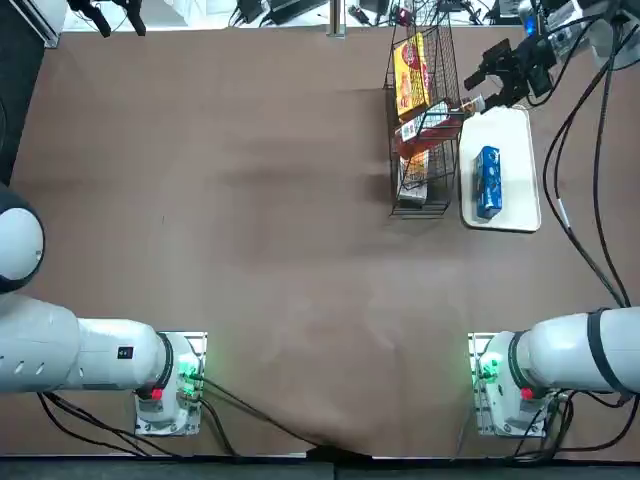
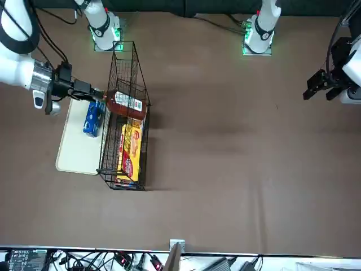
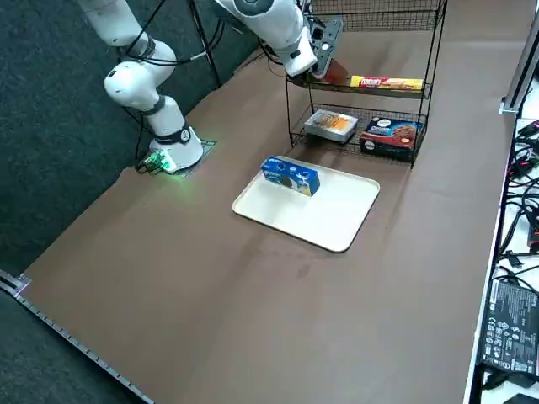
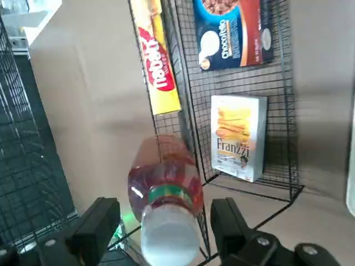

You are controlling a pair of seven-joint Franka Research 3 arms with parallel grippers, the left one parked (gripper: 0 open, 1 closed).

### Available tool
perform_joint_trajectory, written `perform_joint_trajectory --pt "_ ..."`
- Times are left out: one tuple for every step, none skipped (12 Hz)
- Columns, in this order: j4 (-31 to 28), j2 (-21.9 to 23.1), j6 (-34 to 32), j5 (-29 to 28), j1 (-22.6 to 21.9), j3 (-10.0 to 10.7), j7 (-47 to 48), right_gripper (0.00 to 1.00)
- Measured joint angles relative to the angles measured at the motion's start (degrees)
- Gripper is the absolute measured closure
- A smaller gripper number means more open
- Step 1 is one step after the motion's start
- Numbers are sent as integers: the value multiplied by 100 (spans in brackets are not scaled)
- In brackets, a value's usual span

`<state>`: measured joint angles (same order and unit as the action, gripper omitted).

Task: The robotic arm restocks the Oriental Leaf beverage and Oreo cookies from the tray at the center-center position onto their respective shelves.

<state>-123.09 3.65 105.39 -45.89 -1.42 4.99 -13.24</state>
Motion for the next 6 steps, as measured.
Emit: perform_joint_trajectory --pt "0 -3 -1 51 46 4 0 0" --pt "3 -7 0 176 80 8 -2 0" --pt "18 -12 0 335 110 10 -3 0" --pt "64 -23 1 509 150 10 -3 0" --pt "142 -45 2 694 216 11 -2 0" --pt "233 -77 1 859 302 13 -2 0"
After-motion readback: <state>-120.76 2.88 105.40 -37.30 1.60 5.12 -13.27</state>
